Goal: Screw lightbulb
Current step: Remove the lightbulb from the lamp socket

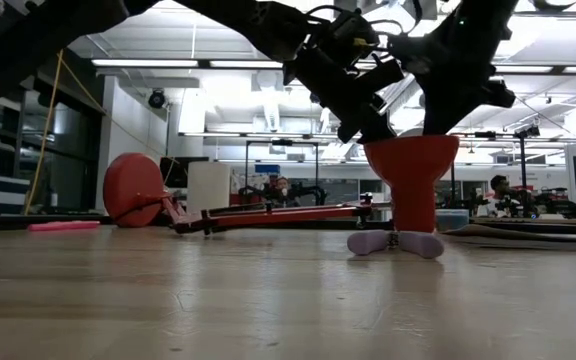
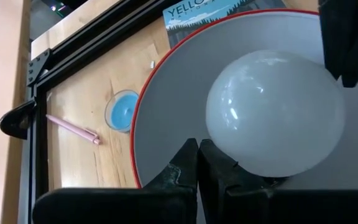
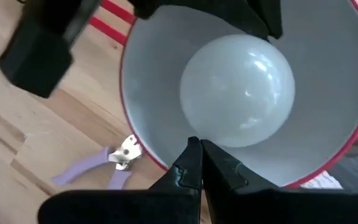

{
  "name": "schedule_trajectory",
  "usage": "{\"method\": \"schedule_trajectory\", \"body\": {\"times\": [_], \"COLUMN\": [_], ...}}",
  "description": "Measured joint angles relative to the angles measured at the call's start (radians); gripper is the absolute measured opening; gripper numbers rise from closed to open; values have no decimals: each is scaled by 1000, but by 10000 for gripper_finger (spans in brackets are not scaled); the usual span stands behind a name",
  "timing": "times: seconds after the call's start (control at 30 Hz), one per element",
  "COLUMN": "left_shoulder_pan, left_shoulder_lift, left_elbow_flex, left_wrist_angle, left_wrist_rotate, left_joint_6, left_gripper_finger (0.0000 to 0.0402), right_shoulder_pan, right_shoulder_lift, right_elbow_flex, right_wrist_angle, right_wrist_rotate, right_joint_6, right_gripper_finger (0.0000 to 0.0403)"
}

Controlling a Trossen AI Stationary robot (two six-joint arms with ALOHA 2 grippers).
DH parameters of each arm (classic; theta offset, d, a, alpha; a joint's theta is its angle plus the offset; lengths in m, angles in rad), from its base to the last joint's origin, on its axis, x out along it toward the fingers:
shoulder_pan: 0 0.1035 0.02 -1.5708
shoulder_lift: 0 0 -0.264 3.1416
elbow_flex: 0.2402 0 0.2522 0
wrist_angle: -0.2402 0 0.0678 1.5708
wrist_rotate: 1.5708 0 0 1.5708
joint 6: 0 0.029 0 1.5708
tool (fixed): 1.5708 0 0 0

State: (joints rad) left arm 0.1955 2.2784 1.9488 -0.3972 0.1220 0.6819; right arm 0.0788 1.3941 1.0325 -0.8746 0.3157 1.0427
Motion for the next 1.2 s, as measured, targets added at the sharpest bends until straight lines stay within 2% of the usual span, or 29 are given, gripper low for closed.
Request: {"method": "schedule_trajectory", "body": {"times": [0.37,0.6,0.77,0.9,1.03,1.2], "left_shoulder_pan": [-1,-3,-11,-10,-10,0], "left_shoulder_lift": [-2,-12,-25,-28,-48,-96], "left_elbow_flex": [1,4,3,1,-2,-1], "left_wrist_angle": [-28,-117,-165,-179,-205,-183], "left_wrist_rotate": [-2,7,97,173,174,129], "left_joint_6": [-102,-198,-287,-354,-361,-276], "left_gripper_finger": [0,0,0,0,0,0], "right_shoulder_pan": [-18,-62,-121,-178,-213,-232], "right_shoulder_lift": [2,-23,-51,-82,-142,-254], "right_elbow_flex": [1,1,-2,-2,-2,-1], "right_wrist_angle": [-72,-117,-152,-129,-130,-136], "right_wrist_rotate": [25,47,128,132,145,137], "right_joint_6": [56,-40,-131,-220,-299,-307], "right_gripper_finger": [0,0,0,0,0,0]}}
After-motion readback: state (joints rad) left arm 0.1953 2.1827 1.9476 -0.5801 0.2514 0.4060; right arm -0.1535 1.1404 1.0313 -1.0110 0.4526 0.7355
